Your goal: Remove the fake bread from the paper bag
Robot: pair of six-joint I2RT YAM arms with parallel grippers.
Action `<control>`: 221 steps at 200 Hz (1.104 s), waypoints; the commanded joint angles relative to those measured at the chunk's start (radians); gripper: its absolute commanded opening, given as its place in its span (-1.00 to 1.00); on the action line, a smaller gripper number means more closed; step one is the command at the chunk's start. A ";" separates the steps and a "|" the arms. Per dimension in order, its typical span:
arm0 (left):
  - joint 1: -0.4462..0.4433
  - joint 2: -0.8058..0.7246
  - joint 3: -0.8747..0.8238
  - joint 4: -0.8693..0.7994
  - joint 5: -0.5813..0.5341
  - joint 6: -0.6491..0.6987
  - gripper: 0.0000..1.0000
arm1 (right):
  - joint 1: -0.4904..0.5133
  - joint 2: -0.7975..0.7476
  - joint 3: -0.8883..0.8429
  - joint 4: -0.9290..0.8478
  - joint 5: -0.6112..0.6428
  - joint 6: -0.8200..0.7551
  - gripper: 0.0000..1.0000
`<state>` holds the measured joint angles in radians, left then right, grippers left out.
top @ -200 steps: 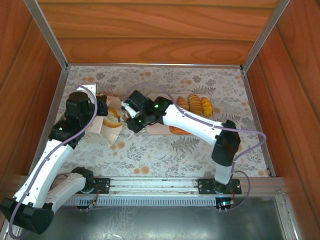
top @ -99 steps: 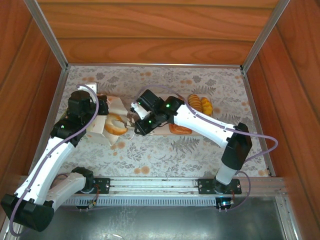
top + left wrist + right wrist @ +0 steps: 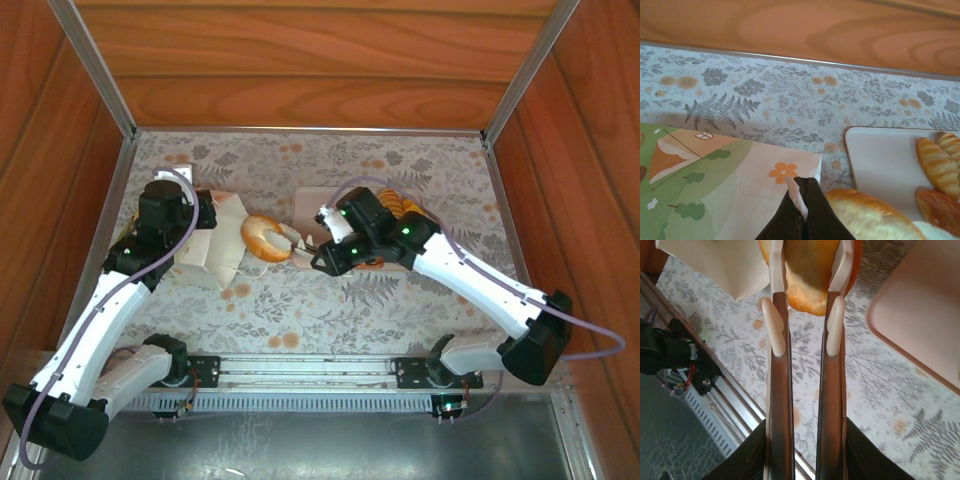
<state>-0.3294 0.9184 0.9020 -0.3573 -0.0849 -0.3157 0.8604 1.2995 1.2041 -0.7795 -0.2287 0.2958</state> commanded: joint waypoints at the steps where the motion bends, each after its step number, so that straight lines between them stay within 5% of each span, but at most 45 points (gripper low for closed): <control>1: -0.004 -0.009 -0.005 0.021 -0.037 -0.012 -1.00 | -0.041 -0.076 -0.028 0.039 0.003 0.011 -0.42; 47: -0.004 -0.044 -0.013 0.018 -0.063 -0.004 -1.00 | -0.130 -0.125 -0.089 0.095 0.023 0.054 -0.43; 122: -0.003 -0.073 -0.004 0.018 0.006 0.005 -1.00 | -0.363 0.062 -0.076 0.142 -0.094 -0.026 -0.43; 180: -0.004 -0.117 -0.022 0.018 -0.004 0.006 -1.00 | -0.411 0.171 -0.008 0.100 -0.161 -0.197 -0.40; 221: -0.004 -0.122 -0.017 0.017 -0.008 0.009 -1.00 | -0.418 0.232 0.024 0.032 -0.060 -0.272 -0.36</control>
<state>-0.3294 0.8082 0.8867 -0.3584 -0.0917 -0.3115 0.4561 1.5116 1.1843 -0.7101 -0.3164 0.1108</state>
